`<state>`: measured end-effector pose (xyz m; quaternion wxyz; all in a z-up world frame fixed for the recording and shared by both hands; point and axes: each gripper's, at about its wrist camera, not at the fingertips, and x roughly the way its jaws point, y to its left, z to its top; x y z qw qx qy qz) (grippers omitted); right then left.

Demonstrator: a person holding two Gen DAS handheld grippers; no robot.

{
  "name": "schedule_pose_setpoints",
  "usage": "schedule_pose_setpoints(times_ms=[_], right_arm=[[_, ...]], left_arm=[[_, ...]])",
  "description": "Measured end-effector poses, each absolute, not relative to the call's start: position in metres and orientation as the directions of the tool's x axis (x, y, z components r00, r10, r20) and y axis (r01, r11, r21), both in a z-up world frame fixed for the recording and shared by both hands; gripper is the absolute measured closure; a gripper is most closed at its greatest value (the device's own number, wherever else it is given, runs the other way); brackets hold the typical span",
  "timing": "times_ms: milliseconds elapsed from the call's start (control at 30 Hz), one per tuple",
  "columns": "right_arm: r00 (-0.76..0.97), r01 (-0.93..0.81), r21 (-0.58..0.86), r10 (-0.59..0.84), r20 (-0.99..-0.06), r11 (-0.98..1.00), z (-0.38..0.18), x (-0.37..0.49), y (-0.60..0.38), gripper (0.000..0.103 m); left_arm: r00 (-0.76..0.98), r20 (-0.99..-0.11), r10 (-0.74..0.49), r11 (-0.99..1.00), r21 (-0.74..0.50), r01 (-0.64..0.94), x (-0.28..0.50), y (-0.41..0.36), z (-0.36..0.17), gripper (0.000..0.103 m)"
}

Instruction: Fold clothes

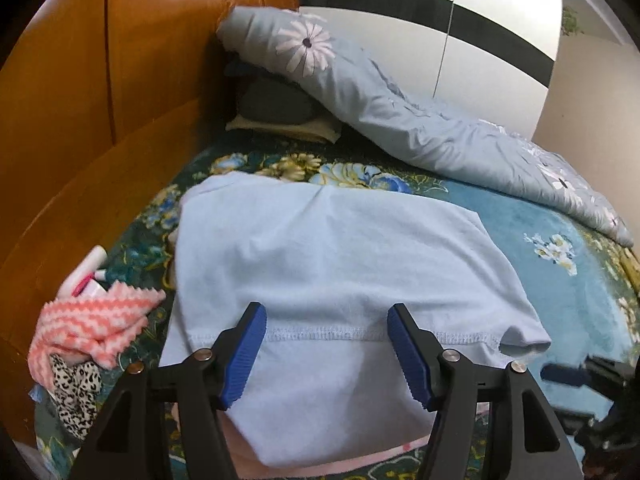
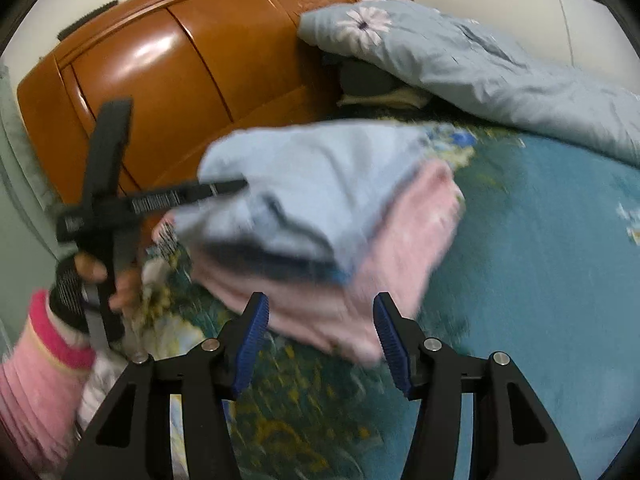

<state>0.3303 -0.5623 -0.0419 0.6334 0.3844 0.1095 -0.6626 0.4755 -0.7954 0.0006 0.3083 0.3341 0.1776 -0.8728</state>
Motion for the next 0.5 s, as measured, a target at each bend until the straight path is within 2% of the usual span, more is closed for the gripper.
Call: schedule_pose_setpoints(times_ms=[267,367,500], right_arm=[[0.086,0.907,0.355,-0.726,-0.682,-0.226,-0.067,0.323,-0.519,0.046],[0.089,0.905,0.363,-0.733,-0.674,-0.223,-0.07,0.322,-0.507,0.038],[0.1,0.898,0.382,-0.746,-0.659,-0.217,-0.074,0.322,-0.492,0.034]], left_arm=[[-0.608,-0.654,-0.451,-0.759,-0.078,0.647,0.483,-0.795,-0.008,0.024],[-0.601,-0.65,-0.464,-0.756,-0.062,0.652,0.483,-0.794,-0.01,0.022],[-0.586,-0.645,-0.49,-0.738,-0.052,0.673,0.485,-0.789,-0.01,0.02]])
